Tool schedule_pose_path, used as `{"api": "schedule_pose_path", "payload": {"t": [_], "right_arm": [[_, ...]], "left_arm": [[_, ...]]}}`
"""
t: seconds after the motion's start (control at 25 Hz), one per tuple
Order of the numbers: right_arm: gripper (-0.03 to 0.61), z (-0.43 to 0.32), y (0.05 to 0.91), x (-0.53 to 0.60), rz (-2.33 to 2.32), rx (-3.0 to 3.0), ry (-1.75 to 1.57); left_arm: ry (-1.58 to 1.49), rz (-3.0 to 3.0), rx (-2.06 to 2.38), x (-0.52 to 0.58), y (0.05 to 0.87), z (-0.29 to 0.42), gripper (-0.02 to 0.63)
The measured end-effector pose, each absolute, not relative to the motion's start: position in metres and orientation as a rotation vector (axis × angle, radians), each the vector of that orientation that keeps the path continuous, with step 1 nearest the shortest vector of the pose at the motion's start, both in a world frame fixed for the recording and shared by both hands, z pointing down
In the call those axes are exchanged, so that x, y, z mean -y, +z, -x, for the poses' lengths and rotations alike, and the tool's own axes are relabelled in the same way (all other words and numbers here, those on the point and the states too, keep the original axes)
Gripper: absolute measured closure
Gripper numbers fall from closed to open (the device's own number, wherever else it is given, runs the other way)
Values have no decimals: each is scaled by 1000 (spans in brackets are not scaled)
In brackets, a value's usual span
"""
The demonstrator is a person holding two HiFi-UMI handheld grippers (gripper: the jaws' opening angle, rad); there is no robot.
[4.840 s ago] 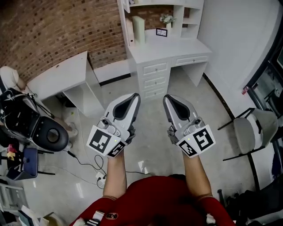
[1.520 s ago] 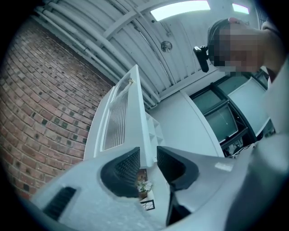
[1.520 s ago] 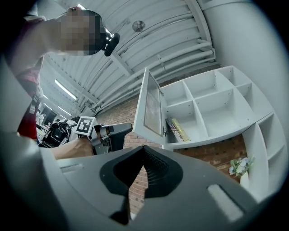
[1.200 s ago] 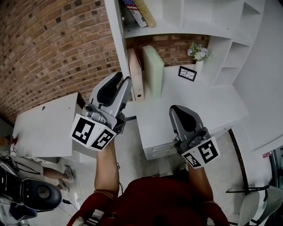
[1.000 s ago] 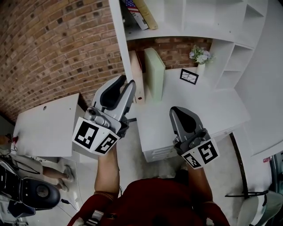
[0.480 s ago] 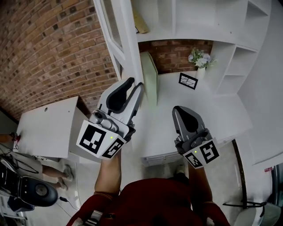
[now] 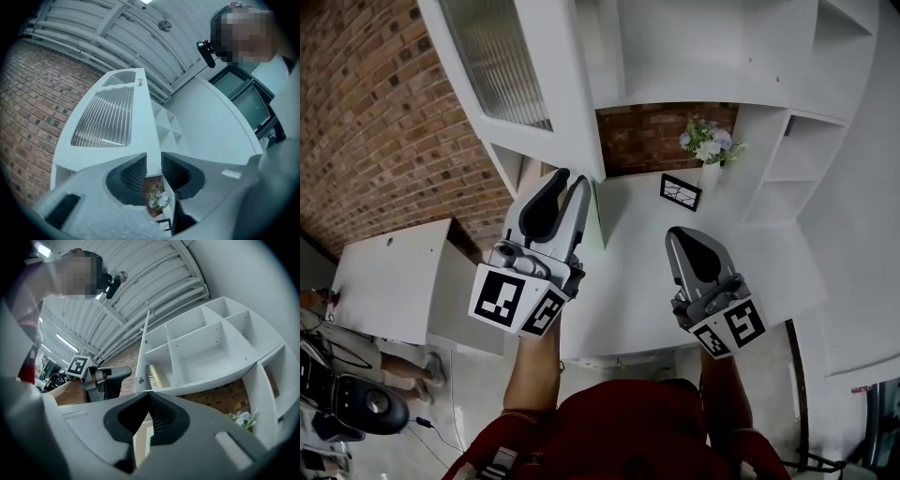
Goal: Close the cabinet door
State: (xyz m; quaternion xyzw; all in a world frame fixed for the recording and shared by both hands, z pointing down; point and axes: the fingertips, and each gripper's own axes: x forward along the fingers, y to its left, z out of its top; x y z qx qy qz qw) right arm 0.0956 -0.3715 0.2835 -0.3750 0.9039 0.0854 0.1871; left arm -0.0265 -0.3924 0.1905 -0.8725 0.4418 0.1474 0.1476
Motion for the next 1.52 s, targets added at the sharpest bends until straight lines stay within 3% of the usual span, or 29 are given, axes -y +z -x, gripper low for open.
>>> {"api": "schedule_pose_path", "payload": {"t": [0.52, 1.52], "right_arm": [[565, -163, 298, 433, 924, -2668, 179], [565, -156, 313, 473, 956, -2673, 138]], "left_arm": [[453, 2417, -1498, 470, 190, -16, 535], [363, 2413, -1558, 550, 195, -19, 609]]}}
